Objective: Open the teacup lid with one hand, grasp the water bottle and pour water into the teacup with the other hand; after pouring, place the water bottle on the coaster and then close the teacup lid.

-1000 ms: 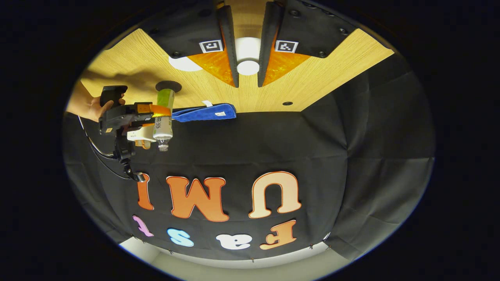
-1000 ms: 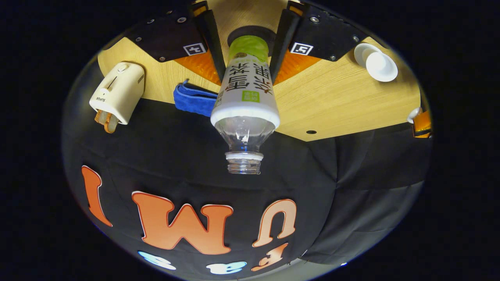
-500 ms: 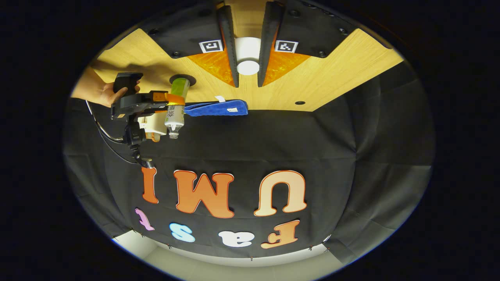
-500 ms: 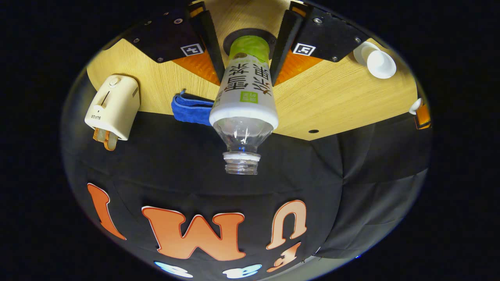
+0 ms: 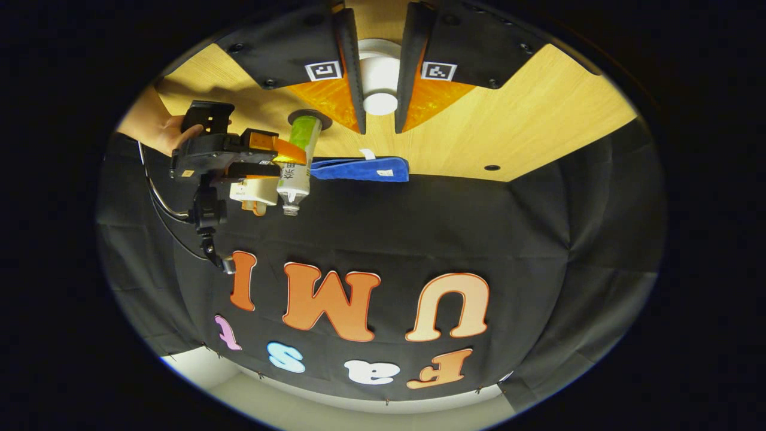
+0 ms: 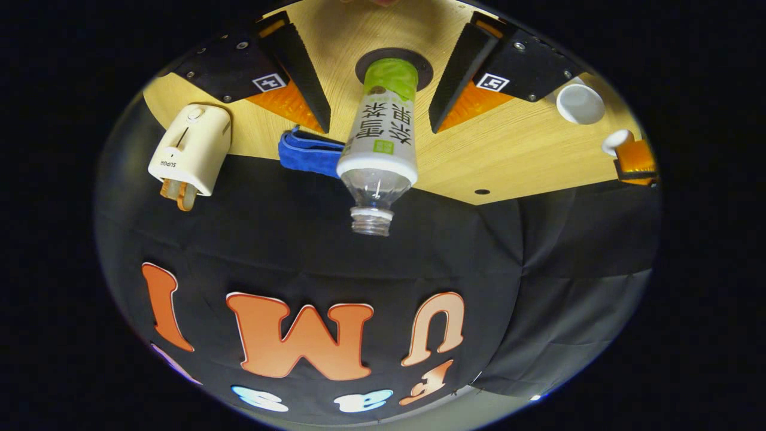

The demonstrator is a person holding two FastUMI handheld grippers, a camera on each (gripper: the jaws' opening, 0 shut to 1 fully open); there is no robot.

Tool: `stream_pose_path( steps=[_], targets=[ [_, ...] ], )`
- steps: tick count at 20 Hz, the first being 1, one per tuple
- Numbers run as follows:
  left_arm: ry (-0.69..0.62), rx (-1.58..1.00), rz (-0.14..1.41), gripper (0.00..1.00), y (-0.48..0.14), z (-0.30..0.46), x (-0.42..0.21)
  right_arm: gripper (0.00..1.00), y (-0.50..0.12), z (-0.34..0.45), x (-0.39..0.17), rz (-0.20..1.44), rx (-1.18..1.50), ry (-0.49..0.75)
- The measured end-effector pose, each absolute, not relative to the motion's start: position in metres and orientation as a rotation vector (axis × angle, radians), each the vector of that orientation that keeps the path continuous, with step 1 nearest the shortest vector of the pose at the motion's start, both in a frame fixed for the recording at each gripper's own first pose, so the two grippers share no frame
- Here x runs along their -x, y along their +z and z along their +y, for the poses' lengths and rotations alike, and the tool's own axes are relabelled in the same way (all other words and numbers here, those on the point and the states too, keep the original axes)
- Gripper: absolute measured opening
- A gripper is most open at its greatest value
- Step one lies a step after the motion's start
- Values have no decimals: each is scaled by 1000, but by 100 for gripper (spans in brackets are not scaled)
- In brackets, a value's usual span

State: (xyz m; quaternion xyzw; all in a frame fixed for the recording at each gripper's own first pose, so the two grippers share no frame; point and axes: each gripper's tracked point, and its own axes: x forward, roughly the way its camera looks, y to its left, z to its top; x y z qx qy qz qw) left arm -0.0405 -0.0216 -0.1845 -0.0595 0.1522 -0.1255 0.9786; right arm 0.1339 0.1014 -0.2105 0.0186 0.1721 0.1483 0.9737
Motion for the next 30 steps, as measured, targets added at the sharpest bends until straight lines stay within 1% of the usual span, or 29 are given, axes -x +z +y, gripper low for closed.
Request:
stream_pose_path(
  steps=[1, 2, 7, 13, 14, 17, 18, 20, 21, 24, 25, 26, 27, 28, 29, 30],
  targets=[
    [-254, 113, 314, 33, -189, -25, 38, 99, -206, 97, -131, 335, -46, 296],
    [-255, 108, 322, 35, -194, -28, 36, 99, -201, 94, -127, 324, -52, 292],
    [-266, 88, 379, 34, -216, -40, 32, 99, -173, 84, -106, 264, -78, 299],
    [-271, 23, 407, 34, -230, -46, 32, 99, -151, 78, -84, 206, -63, 298],
    [-265, 14, 408, 35, -233, -45, 31, 99, -147, 78, -82, 196, -60, 298],
    [-259, 22, 437, 33, -242, -45, 32, 99, -142, 80, -74, 187, -51, 307],
    [-259, 22, 440, 35, -241, -43, 33, 99, -142, 80, -72, 187, -50, 310],
    [-253, 9, 443, 33, -243, -44, 31, 99, -141, 78, -68, 189, -46, 307],
    [-242, 5, 446, 34, -245, -42, 30, 99, -140, 77, -67, 190, -45, 302],
    [-225, -12, 441, 34, -242, -39, 32, 99, -135, 74, -62, 183, -55, 293],
    [-218, -16, 432, 44, -238, -36, 32, 99, -132, 71, -60, 179, -59, 285],
    [-199, -23, 406, 46, -227, -32, 28, 99, -128, 69, -58, 175, -63, 274],
    [-191, -21, 381, 61, -218, -28, 28, 99, -124, 67, -56, 169, -68, 266],
    [-180, -16, 357, 59, -208, -25, 27, 99, -120, 66, -53, 163, -70, 258],
    [-170, -6, 336, 70, -198, -22, 24, 99, -115, 64, -50, 156, -70, 251],
    [-161, 5, 319, 75, -188, -19, 22, 99, -111, 61, -47, 155, -65, 239]
  ],
)
